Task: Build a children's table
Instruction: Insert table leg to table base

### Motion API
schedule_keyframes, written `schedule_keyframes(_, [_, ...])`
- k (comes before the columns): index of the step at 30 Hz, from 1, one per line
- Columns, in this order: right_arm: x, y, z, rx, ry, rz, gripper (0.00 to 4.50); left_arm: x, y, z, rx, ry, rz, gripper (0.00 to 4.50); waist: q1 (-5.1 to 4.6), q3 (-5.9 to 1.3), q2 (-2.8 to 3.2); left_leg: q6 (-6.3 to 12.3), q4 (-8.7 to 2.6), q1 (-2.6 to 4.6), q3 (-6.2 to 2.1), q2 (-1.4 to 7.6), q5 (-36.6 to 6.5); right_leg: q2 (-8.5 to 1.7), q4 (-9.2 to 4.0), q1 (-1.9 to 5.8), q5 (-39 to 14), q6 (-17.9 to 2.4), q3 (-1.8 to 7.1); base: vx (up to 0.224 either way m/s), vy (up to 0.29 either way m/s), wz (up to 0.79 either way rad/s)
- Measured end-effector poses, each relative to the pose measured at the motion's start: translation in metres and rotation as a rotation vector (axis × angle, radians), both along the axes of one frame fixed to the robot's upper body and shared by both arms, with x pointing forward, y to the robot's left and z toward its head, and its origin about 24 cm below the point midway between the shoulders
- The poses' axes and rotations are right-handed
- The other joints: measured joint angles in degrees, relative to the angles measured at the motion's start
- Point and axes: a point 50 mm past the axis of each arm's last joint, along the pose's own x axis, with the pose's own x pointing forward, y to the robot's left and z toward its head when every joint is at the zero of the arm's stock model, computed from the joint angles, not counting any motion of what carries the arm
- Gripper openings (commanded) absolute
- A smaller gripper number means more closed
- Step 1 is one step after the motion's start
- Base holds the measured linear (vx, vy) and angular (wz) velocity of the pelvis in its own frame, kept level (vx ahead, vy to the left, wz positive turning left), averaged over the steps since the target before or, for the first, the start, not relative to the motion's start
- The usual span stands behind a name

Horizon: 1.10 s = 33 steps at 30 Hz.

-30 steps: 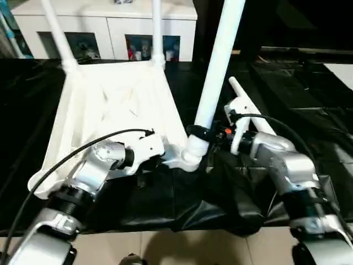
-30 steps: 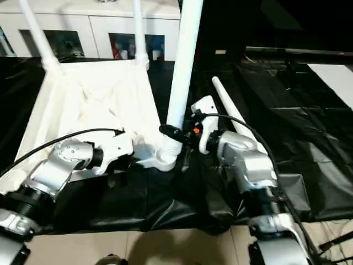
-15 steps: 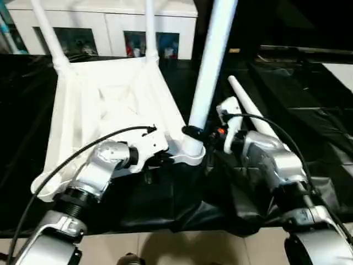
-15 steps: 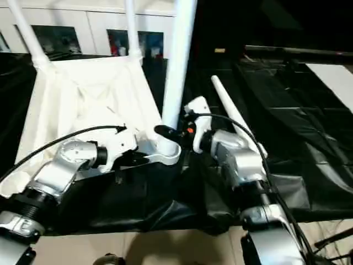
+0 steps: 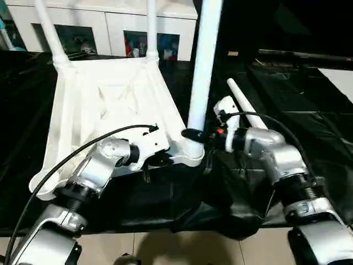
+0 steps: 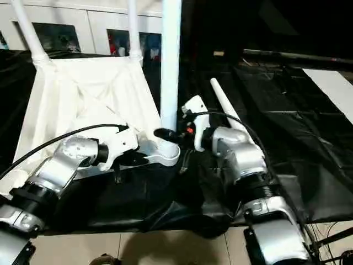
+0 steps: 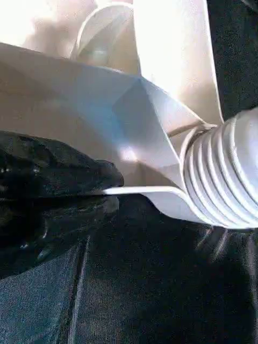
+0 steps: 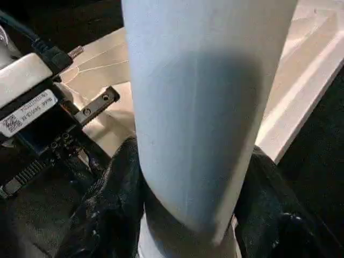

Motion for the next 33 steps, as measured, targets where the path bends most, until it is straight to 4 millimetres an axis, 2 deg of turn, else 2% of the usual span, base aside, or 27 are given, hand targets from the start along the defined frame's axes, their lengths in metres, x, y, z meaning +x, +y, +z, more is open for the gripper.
schedule_keyframes(7, [0.0,-0.002,-0.002,0.005,0.011,0.007,1.86,-0.002,0.0,0.001,-0.037,0.043,-0.024,0.0,0.04,0.0,0.1,0.0,-0.18,-0.02,0.01,0.0,0.0,0.01,-0.12,-0.04,0.0,0.0,-0.02,0.0,0.0,0.0])
schedule_keyframes(16, [0.003,-0.006,-0.014,0.133,0.111,-0.056,1.86,-0.002,0.002,0.001,-0.039,0.053,-0.034,0.0,0.03,0.0,0.1,0.0,-0.24,-0.03,0.04,0.01,0.0,0.01,-0.24,-0.01,0.0,0.0,-0.04,0.0,0.0,0.0])
schedule_keyframes(24, [0.0,-0.012,-0.021,0.198,0.125,-0.095,1.86,-0.002,0.0,0.001,-0.043,0.047,-0.026,0.0,0.19,-0.02,0.14,0.0,-0.24,-0.03,0.04,0.0,0.0,0.0,-0.28,0.02,0.0,0.0,-0.03,0.0,0.0,0.0])
schedule_keyframes(29, [-0.007,-0.014,-0.028,0.247,0.078,-0.144,1.86,-0.001,-0.002,0.0,-0.051,0.046,-0.017,0.0,0.28,-0.04,0.3,0.01,-0.26,-0.04,0.07,0.0,0.0,-0.02,-0.33,0.06,0.0,0.0,-0.02,0.0,0.0,0.0])
schedule_keyframes(33, [-0.011,-0.014,-0.033,0.291,0.055,-0.193,1.86,-0.001,-0.003,-0.001,-0.06,0.051,-0.011,0.0,0.26,-0.02,0.66,0.01,-0.27,-0.04,0.09,-0.02,0.0,-0.03,-0.39,0.13,0.0,0.0,0.02,0.0,0.0,0.0])
